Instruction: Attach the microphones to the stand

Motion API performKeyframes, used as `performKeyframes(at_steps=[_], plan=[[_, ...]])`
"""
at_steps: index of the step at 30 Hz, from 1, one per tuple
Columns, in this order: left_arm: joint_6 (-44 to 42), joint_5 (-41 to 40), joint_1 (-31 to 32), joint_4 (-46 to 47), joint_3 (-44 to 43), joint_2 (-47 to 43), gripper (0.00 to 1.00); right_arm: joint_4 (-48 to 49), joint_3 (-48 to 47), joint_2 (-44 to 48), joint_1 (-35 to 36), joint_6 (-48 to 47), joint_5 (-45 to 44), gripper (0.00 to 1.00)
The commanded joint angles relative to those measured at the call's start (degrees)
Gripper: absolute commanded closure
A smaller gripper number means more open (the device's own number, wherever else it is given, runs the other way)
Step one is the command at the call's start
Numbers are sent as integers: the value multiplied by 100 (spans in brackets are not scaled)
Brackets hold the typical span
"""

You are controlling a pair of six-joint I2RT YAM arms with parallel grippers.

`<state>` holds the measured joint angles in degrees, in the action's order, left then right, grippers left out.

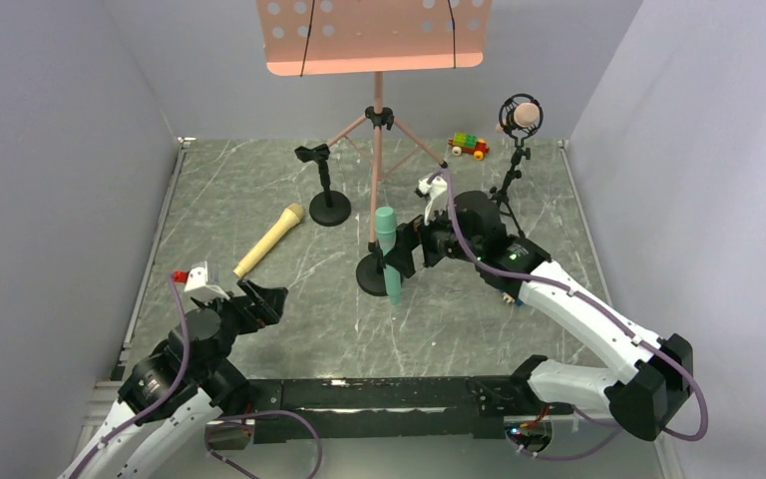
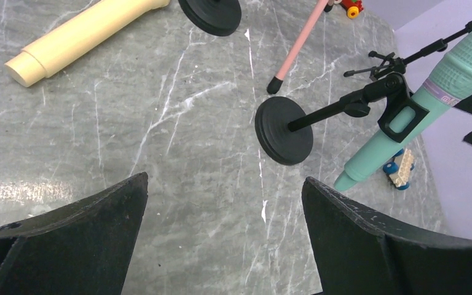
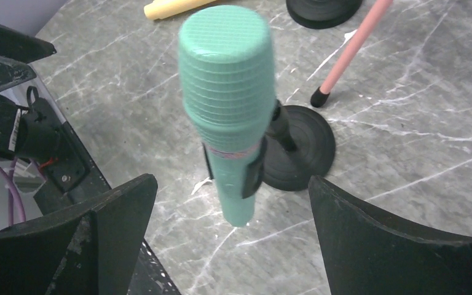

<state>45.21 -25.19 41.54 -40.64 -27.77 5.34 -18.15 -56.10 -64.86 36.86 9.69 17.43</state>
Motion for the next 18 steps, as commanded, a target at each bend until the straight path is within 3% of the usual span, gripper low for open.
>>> performKeyframes(at_steps=[1, 8, 18], plan=[[187, -152, -20, -125, -326, 33, 1, 245, -10, -136, 550, 490, -1083, 0], [209, -88, -14, -59, -379, 156, 1, 478, -1, -551, 1163, 731, -2638, 0], [151, -56, -20, 52, -342, 296, 1, 500, -236, -961, 1411, 566, -3136, 0]])
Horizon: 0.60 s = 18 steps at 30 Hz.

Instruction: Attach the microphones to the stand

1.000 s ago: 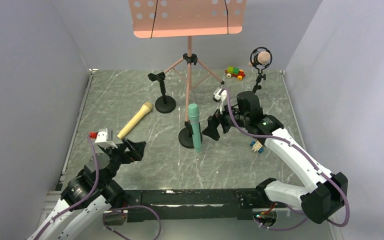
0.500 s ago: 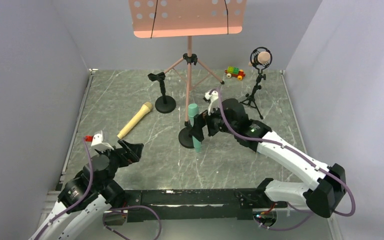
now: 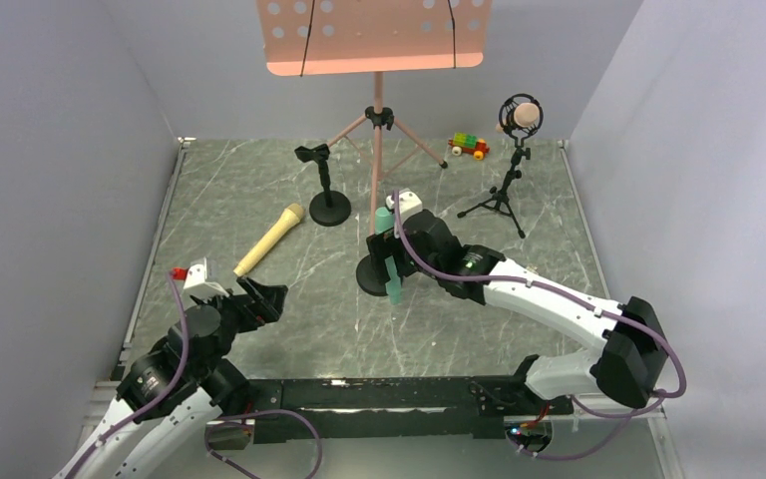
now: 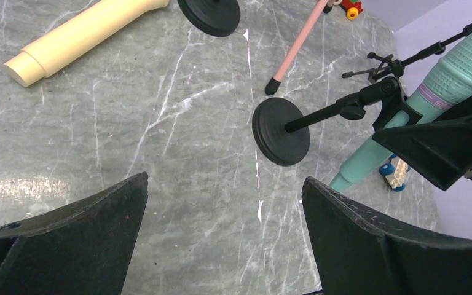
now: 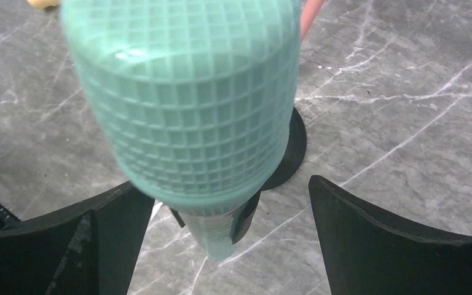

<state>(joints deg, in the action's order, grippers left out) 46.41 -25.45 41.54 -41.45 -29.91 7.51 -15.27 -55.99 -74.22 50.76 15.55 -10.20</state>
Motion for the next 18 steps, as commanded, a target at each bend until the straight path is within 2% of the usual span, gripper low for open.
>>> performKeyframes(at_steps=[1, 5, 11, 13, 18], plan=[[25, -49, -23, 115, -141, 76, 1, 215, -234, 0, 21, -30, -407, 1], [30, -133, -17, 59, -121, -10, 1, 322, -115, 97, 21, -164, -444, 10], [17, -173, -15, 104, -37, -151, 1, 302, -211, 49, 17, -392, -111, 31], [12, -198, -22, 46, -85, -144, 1, 302, -245, 45, 12, -536, -4, 41], [21, -322, -17, -171, -164, -277, 1, 286, -237, 245, -49, -741, 18, 54]])
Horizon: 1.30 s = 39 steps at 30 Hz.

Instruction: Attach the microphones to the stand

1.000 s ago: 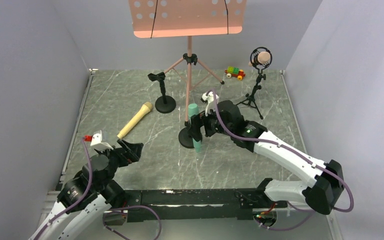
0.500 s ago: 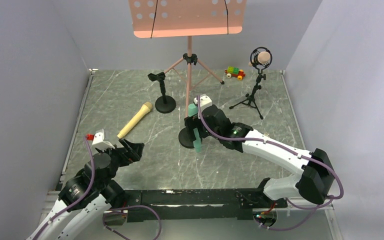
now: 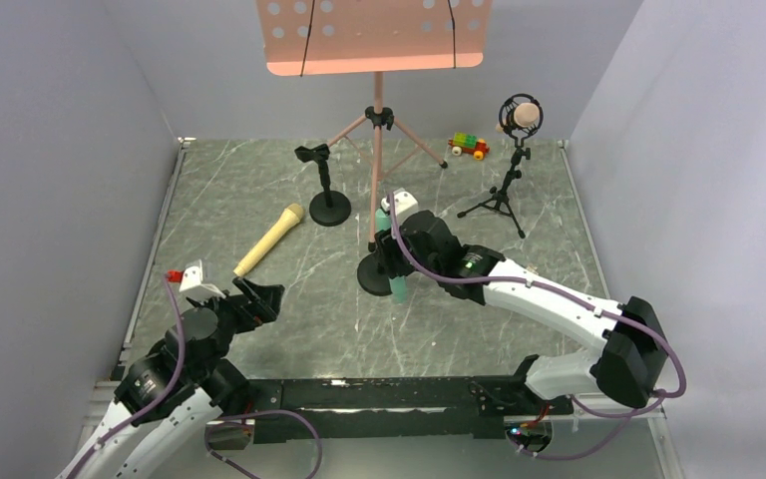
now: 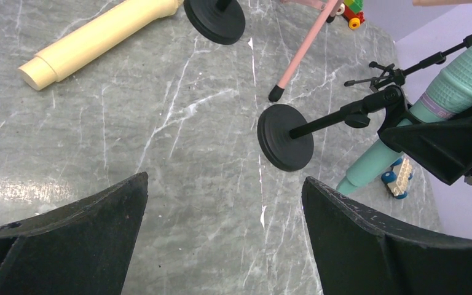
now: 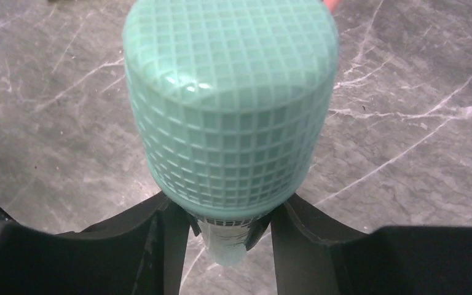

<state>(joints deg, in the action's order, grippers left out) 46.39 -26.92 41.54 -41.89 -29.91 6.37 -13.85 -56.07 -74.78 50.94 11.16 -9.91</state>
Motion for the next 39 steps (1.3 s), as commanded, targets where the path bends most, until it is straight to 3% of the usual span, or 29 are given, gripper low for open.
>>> performKeyframes(at_steps=[1, 4, 8, 20, 27, 39], plan=[[12, -175, -21, -122, -160, -207, 1, 119, -235, 352, -129, -326, 49, 58], [-32, -188, -20, -98, -160, -275, 1, 49, -263, 515, -378, -448, 294, 67], [-142, -268, -22, -148, -277, -224, 1, -48, -241, 842, -767, -673, 594, 71], [-653, -248, -16, 45, -497, 15, 1, -484, 277, 2012, -2183, -1063, 1256, 73], [-728, -140, -20, 41, -473, -41, 1, -104, 588, 2128, -3583, -1412, 1743, 75], [-778, -221, -17, -144, -428, -337, 1, 72, 317, 1654, -5890, -1827, 3174, 76]])
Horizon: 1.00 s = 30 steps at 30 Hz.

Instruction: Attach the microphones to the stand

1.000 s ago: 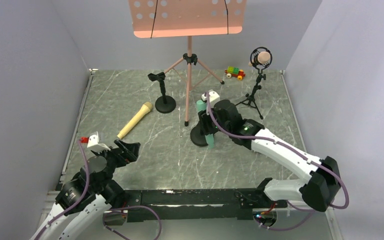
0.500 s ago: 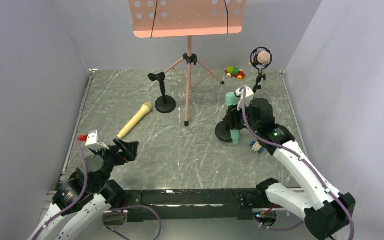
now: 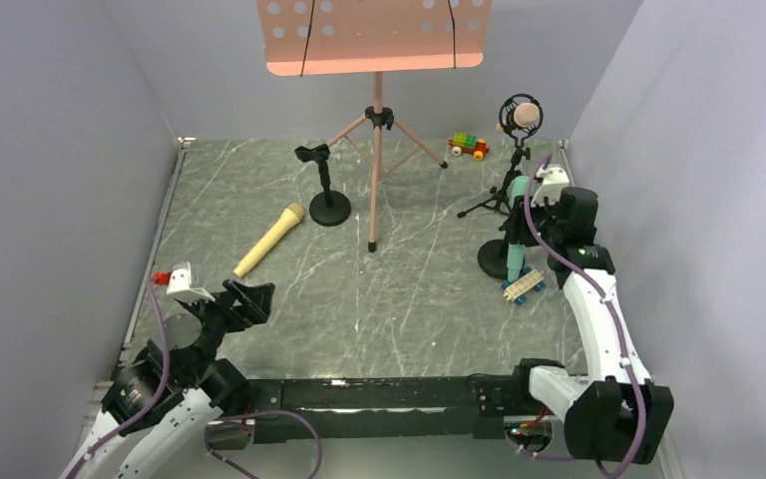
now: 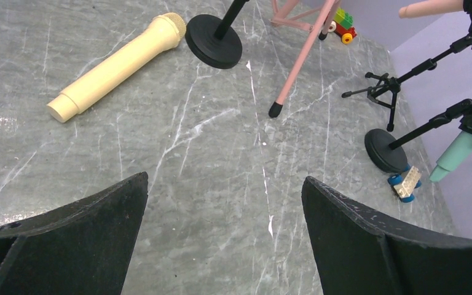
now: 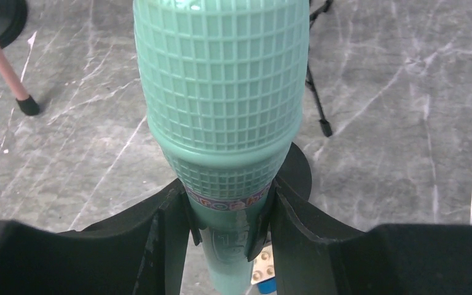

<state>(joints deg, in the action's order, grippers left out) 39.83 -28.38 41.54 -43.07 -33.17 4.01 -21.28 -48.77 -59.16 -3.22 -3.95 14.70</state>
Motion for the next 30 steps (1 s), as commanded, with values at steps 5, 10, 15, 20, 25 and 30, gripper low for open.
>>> performKeyframes(at_steps=[5, 10, 15, 20, 25, 30], plan=[[-176, -98, -18, 19, -110, -73, 1, 813, -613, -58, -1255, -462, 1247, 77], [-221, -100, -15, 67, -140, 18, 1, 860, -903, -393, -1808, -557, 1657, 78], [-239, -107, -21, 79, -146, 30, 1, 935, -1327, -820, -2256, -670, 1928, 79], [-229, -107, -15, 105, -103, 30, 1, 995, -1903, -1369, -2509, -704, 2079, 79], [-215, -100, -15, 130, -102, 58, 1, 1189, -2303, -1861, -2571, -675, 2168, 78], [-234, -86, -20, 158, -126, 104, 1, 1604, -2620, -2403, -2577, -535, 2339, 78]])
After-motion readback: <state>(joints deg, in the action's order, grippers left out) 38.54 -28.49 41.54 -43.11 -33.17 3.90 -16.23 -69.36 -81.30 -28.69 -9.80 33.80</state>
